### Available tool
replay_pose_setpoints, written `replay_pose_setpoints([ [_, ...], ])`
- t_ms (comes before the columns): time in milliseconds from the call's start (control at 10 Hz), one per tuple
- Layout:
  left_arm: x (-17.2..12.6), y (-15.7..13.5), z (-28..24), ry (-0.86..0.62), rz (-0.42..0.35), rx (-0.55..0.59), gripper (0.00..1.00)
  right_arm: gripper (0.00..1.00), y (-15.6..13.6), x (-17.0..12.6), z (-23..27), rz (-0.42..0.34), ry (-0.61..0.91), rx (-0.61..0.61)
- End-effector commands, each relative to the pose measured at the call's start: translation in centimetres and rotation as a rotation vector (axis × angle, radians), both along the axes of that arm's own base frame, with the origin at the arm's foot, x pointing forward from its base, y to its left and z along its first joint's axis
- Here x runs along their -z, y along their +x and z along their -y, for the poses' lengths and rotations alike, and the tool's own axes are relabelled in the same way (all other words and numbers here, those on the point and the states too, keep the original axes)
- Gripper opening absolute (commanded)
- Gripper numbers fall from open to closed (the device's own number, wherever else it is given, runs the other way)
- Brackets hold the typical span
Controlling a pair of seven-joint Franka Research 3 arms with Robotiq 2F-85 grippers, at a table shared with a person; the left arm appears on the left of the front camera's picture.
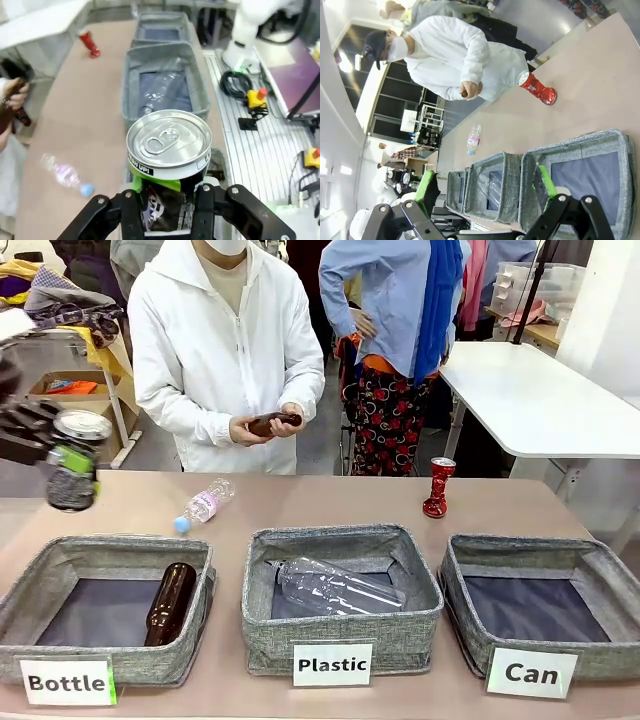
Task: Sort the can waste into the basket.
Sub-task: Pick up the can waste from the table and place it in the right Fabric basket.
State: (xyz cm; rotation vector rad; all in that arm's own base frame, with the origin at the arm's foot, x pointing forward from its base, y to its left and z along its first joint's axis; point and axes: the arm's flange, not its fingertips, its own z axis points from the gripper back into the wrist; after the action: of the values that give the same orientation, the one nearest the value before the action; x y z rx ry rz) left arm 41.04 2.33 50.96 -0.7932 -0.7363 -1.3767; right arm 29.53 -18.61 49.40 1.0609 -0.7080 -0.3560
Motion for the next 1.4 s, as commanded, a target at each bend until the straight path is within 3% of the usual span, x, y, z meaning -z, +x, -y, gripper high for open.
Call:
replay_pose_setpoints([
  [0,0.7,1.0,3.0,0.024,0.004,0.075,0.0,1.0,0.3,0.0,0.0,0.038,0.005,-0.002],
  [200,0.7,1.0,3.0,0.024,0.004,0.075,0.0,1.0,0.3,0.0,0.0,0.038,0.005,-0.002],
  [300,0.3,0.2,0.7,0.004,-0.003,0.021,0.39,1.0,0.3,0.0,0.0,0.038,0.005,-0.002],
  [400,-0.6,0.4,-2.5,-0.139,0.044,-0.006,0.39,1.0,0.3,0.0,0.0,0.038,0.005,-0.002],
  [600,-2.9,-1.5,-1.5,-0.068,0.13,-0.024,0.39,1.0,0.3,0.0,0.0,0.038,0.005,-0.002],
  [700,-3.8,-2.2,-0.9,0.002,0.098,0.081,0.39,1.0,0.3,0.0,0.0,0.038,0.005,-0.002],
  [900,-9.6,-9.1,-12.6,0.027,0.118,-0.061,0.39,1.0,0.3,0.0,0.0,0.038,0.005,-0.002],
  [1000,-12.2,-14.5,-18.7,0.057,0.073,-0.21,0.39,1.0,0.3,0.0,0.0,0.038,0.005,-0.002],
  [1200,-13.7,-22.8,-23.4,-0.012,0.075,-0.36,0.39,1.0,0.3,0.0,0.0,0.038,0.005,-0.002],
  [1300,-12.8,-24.3,-24.1,-0.035,0.059,-0.414,0.39,1.0,0.3,0.0,0.0,0.038,0.005,-0.002],
])
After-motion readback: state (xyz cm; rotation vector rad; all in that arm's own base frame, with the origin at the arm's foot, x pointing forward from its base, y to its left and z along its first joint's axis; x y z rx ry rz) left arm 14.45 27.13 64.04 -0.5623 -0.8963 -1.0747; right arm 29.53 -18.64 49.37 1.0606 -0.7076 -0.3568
